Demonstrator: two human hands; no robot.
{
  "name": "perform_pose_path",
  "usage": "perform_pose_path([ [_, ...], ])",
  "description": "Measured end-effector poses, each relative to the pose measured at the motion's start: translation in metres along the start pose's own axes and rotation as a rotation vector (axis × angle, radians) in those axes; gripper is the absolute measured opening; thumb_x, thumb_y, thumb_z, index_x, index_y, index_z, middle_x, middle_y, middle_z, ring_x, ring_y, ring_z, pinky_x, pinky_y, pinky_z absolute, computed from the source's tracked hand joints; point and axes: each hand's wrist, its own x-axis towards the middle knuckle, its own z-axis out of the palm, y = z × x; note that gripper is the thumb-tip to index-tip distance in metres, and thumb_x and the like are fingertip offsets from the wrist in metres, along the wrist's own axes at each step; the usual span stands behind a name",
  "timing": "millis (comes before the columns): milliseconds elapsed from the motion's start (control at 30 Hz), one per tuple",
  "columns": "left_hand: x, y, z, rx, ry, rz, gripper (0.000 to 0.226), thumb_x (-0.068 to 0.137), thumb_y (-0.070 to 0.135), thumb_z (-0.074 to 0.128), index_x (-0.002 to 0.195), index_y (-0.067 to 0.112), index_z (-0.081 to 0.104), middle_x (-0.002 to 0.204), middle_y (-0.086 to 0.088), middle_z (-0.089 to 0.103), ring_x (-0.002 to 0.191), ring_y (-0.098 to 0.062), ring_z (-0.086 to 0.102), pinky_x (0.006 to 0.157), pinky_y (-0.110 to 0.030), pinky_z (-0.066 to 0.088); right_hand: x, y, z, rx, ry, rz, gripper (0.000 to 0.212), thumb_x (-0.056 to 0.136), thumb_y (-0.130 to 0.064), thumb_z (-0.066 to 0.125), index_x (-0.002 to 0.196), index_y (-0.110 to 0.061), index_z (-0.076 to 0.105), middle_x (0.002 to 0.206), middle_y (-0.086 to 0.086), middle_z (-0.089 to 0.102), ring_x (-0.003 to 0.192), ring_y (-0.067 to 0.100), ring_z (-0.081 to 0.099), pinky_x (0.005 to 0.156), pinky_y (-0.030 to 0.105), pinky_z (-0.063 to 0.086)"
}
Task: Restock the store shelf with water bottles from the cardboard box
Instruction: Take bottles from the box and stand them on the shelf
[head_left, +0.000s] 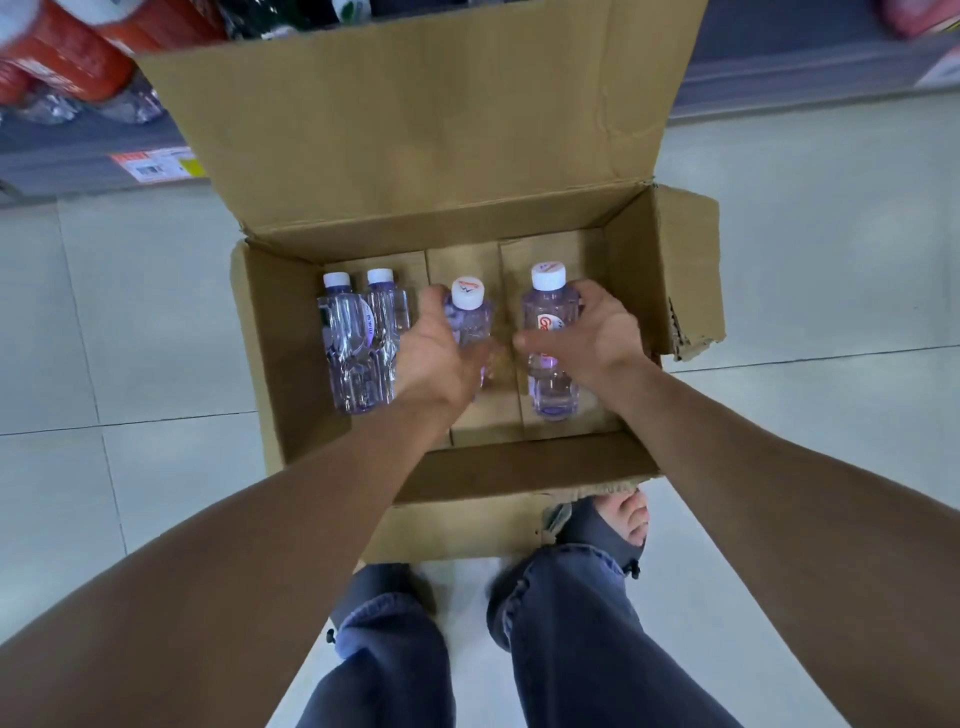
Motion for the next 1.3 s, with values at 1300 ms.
perform_pose_path([
  [1300, -0.548, 0.284, -0.605, -0.312, 0.362, 0.784, 0.073, 0.08, 0.034, 0.09, 0.143, 0.031, 0.054, 0.124, 0.019, 0.069, 0.11, 0.009, 0.063, 0.087, -0.01, 0.047, -0.689, -0.461, -0.229, 0.102, 0.217, -0.87, 0.055, 0.074, -0.04, 0.091, 0.12, -0.027, 0.064, 0.108, -0.013, 0.071, 0.097, 0.005, 0.067, 0.081, 0.026, 0.052],
])
